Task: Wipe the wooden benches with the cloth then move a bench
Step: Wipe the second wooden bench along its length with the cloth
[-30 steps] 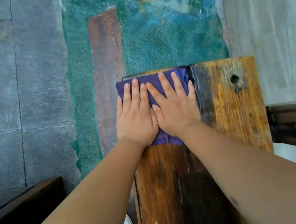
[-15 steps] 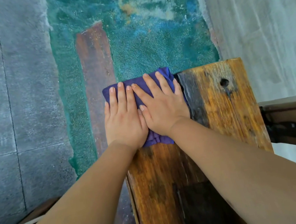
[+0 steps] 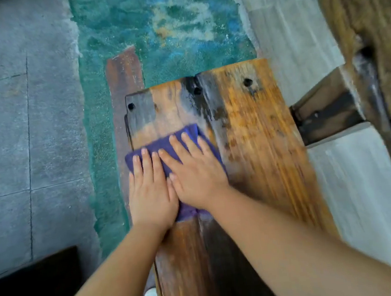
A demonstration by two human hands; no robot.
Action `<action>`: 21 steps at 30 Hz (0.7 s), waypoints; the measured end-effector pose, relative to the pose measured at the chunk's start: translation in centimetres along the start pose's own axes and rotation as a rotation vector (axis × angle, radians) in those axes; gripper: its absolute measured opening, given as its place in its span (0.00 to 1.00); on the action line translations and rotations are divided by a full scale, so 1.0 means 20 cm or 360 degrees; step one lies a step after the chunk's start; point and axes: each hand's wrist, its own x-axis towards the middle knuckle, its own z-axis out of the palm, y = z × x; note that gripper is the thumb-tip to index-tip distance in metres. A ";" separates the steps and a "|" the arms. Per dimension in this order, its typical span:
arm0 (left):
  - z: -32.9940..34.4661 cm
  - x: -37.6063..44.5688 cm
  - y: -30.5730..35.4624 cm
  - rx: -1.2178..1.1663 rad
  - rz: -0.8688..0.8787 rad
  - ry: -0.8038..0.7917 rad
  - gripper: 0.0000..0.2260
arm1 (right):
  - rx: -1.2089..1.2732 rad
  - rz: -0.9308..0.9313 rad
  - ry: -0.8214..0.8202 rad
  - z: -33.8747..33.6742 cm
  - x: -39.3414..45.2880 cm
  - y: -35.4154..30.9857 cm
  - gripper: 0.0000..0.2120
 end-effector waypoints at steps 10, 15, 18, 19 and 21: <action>0.23 -0.46 0.66 0.0034 0.0302 -0.0199 0.29 | 0.0010 0.0447 -0.0154 0.09 -0.85 0.44 0.30; 0.27 -0.42 0.69 0.0063 0.0378 -0.0251 0.30 | -0.0025 0.0398 -0.0112 0.13 -0.85 0.53 0.31; 0.23 -0.20 0.72 0.0040 0.0358 -0.0177 0.30 | -0.0041 0.0419 -0.0093 0.07 -0.65 0.63 0.31; 0.21 -0.09 0.73 0.0042 0.0359 -0.0155 0.30 | -0.0044 0.0449 -0.0086 0.04 -0.56 0.67 0.30; 0.16 0.13 0.74 0.0045 0.0369 -0.0133 0.30 | -0.0028 0.0459 -0.0063 -0.01 -0.36 0.74 0.30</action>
